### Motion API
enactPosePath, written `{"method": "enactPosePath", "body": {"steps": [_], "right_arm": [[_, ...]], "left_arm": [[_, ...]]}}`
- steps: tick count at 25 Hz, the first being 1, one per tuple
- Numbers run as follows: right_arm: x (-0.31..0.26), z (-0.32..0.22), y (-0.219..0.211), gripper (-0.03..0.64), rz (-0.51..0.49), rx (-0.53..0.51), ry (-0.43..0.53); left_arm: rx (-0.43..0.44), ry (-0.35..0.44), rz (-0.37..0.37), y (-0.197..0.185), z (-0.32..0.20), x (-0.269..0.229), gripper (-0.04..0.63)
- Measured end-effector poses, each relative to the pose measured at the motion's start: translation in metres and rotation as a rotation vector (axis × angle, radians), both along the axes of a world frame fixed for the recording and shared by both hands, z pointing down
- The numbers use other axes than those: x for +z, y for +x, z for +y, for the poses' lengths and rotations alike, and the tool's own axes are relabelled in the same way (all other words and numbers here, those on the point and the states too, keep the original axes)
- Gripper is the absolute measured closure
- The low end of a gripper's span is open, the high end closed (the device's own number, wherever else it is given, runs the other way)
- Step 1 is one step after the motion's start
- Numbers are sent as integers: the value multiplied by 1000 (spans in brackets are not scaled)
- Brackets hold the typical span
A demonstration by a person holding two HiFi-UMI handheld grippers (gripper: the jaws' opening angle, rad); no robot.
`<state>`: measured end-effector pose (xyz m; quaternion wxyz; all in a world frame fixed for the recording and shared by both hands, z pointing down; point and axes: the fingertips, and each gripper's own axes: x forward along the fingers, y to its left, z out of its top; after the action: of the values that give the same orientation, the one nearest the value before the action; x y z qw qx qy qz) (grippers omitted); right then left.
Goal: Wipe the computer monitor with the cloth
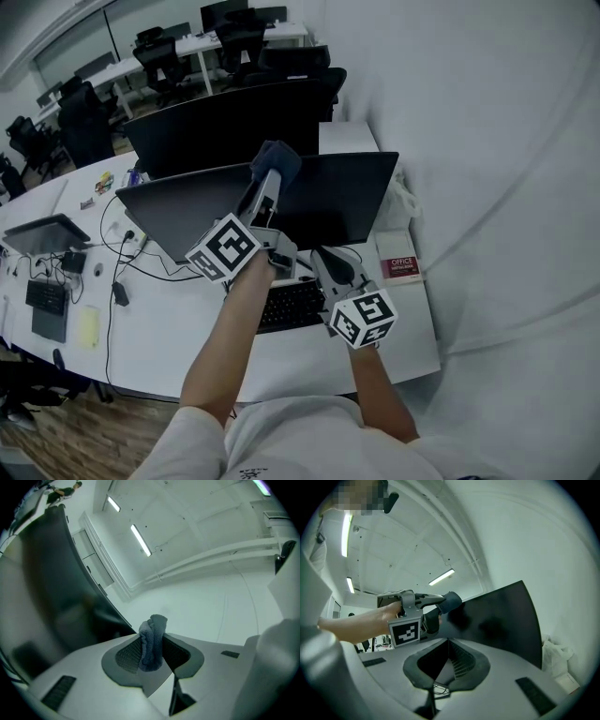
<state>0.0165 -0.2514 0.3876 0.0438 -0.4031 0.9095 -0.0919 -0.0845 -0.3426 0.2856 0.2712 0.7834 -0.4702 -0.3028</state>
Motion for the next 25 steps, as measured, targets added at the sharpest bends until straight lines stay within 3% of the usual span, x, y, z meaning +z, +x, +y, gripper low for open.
{"method": "enactPosePath", "body": {"steps": [16, 25], "right_arm": [[-20, 30, -132, 597, 40, -114, 50], [-21, 52, -194, 597, 55, -171, 59]], "left_arm": [[-69, 6, 55, -152, 24, 0, 466], [-165, 10, 58, -245, 46, -1, 466]]}}
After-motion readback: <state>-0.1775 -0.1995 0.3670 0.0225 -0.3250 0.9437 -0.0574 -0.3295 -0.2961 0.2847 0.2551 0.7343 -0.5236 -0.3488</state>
